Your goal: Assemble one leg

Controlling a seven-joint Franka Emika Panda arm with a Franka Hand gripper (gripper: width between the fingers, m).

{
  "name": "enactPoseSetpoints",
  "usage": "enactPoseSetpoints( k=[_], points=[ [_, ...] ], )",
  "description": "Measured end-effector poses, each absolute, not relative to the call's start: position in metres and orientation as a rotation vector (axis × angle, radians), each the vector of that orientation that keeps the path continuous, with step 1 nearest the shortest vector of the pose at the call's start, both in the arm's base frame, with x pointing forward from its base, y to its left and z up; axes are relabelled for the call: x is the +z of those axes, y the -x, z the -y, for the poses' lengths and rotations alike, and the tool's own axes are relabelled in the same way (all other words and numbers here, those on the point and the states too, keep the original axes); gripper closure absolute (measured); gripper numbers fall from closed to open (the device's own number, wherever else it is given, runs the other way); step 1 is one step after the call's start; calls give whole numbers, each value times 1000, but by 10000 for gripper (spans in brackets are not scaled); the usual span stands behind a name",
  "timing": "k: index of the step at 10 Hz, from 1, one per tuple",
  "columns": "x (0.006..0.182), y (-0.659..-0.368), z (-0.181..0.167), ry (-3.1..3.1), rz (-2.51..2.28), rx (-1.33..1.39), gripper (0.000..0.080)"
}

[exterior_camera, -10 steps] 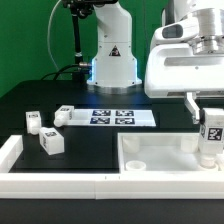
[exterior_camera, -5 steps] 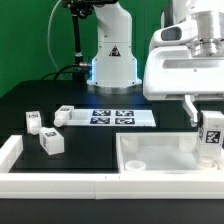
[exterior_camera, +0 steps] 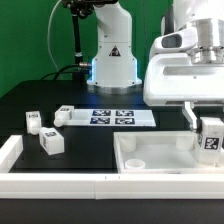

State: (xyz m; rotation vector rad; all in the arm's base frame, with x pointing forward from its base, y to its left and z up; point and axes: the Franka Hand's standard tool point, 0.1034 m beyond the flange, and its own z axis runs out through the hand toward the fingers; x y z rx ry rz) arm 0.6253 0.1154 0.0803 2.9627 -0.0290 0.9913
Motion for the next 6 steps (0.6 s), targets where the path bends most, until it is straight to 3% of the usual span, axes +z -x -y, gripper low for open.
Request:
enactPoseSetpoints(
  k=[5, 6],
  points=[
    [79, -625, -116, -2966, 31, 982, 512],
    [78, -624, -116, -2970, 31, 971, 398]
  ],
)
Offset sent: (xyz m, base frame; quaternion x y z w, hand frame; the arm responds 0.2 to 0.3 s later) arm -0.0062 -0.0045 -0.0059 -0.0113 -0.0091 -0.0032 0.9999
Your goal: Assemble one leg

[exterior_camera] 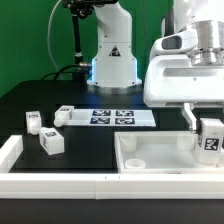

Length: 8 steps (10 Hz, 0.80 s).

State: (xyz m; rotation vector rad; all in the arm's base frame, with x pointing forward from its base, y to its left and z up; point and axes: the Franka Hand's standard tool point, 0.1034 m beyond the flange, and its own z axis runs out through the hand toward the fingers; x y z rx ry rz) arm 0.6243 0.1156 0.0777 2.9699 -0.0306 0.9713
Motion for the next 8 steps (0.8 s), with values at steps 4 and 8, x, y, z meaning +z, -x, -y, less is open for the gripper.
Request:
enactPoseSetpoints(
  k=[4, 8],
  points=[
    [76, -623, -116, -2990, 36, 925, 155],
    [78, -633, -114, -3133, 101, 558, 150]
  ],
)
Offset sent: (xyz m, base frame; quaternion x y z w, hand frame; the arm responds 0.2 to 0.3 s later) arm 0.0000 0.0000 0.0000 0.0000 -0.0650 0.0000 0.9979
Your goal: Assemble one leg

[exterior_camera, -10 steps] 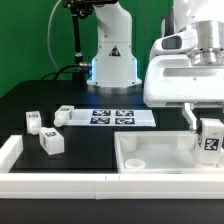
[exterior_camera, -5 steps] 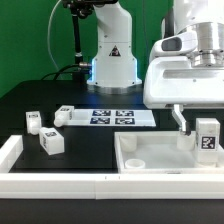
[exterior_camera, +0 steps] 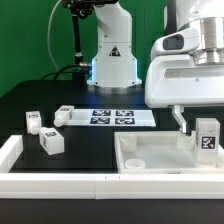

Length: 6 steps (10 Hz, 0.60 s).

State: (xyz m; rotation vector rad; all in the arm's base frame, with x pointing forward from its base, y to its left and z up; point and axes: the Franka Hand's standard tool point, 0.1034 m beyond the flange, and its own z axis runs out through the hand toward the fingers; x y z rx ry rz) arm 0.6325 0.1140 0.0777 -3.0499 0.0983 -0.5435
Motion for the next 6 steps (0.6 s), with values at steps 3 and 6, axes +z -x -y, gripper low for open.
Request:
enactPoseSetpoints(
  k=[3, 6],
  points=[
    [74, -624, -115, 3062, -183, -184, 150],
    [76, -626, -112, 3072, -191, -92, 274]
  ],
)
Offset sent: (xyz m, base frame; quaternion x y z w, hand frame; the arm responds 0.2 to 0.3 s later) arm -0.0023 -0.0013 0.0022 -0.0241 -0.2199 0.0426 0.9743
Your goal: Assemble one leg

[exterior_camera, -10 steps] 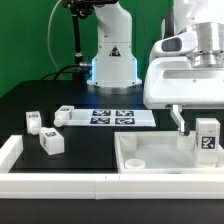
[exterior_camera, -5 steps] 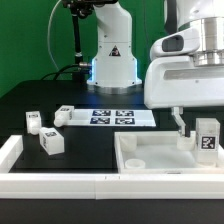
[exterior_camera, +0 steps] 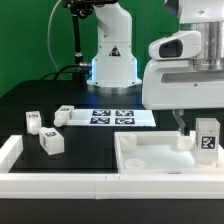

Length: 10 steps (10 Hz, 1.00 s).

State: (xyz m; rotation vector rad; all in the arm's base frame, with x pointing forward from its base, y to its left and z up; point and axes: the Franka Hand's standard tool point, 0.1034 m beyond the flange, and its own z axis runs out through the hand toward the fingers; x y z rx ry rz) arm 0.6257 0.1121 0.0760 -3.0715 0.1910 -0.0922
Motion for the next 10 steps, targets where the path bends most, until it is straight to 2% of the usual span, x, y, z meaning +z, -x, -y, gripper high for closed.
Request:
enactPoseSetpoints(
  k=[1, 2, 5, 7, 10],
  points=[
    [76, -626, -112, 3074, -187, -93, 413],
    [76, -626, -112, 3074, -186, -93, 517],
    [76, -626, -111, 3071, -236, -92, 515],
    [75, -629, -106, 2992, -572, -200, 515],
    [77, -632, -108, 2740, -1195, -144, 515]
  ],
)
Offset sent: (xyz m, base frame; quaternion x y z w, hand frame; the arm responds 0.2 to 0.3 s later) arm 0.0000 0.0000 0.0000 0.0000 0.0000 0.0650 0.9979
